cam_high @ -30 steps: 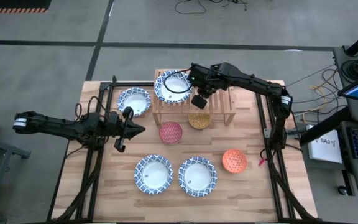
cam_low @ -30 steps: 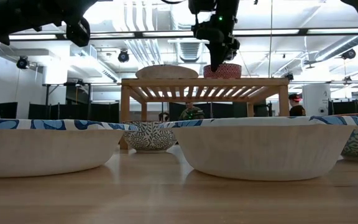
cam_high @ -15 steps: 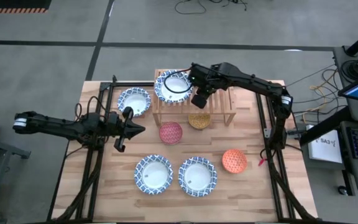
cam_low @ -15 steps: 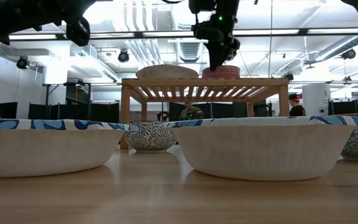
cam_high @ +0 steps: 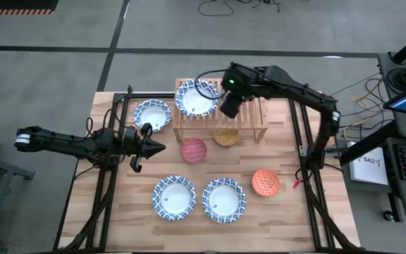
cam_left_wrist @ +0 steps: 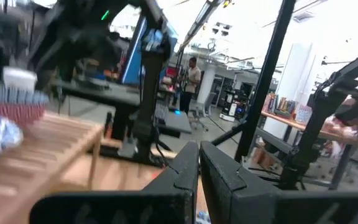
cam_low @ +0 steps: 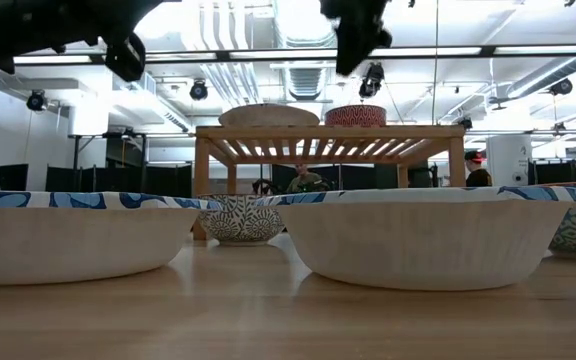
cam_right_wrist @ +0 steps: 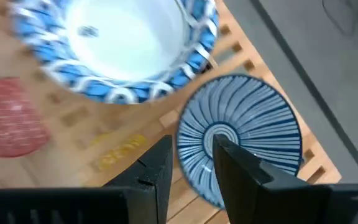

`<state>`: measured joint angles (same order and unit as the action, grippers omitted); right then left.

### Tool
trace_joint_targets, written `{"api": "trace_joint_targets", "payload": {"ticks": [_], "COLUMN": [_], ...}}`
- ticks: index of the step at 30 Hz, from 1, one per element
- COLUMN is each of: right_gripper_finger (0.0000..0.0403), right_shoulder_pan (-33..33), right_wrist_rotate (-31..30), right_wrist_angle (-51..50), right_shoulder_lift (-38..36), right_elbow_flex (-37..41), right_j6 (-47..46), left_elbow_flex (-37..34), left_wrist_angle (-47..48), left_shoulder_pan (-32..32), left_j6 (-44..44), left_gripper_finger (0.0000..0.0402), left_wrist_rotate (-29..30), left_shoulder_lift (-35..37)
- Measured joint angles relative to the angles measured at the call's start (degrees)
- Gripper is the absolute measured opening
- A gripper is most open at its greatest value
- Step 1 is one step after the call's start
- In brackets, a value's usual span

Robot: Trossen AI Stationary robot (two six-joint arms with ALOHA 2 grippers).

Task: Place and stack bowls onto a shelf
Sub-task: Stack the red bowl on top of the blue bowl on the shelf

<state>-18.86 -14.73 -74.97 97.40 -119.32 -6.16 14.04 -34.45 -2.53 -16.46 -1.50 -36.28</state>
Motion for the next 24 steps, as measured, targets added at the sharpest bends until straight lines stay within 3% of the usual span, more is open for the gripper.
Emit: {"api": "trace_joint_targets", "payload": {"ticks": [6, 12, 24], "right_gripper_finger": [0.0097, 0.0084, 0.0063], "right_shoulder_pan": [7.21, 14.48, 23.7], "right_wrist_rotate": [0.15, 0.35, 0.23], "right_wrist_angle": [11.68, 30.39, 54.54], "right_shoulder_lift": [-9.36, -19.74, -35.12], "right_elbow_flex": [8.34, 25.06, 51.44], "right_j6": [3.58, 7.12, 9.0], "left_elbow_flex": [0.02, 0.02, 0.02], "left_wrist_angle": [6.35, 6.38, 6.13], "left_shoulder_pan": [-1.47, -4.16, -5.57], "left_j6": [-6.57, -9.3, -15.34], "left_gripper_finger": [0.0, 0.0, 0.0], "left_wrist_rotate": [-0.01, 1.56, 2.55], "left_shoulder_lift": [-0.83, -3.85, -8.73]}}
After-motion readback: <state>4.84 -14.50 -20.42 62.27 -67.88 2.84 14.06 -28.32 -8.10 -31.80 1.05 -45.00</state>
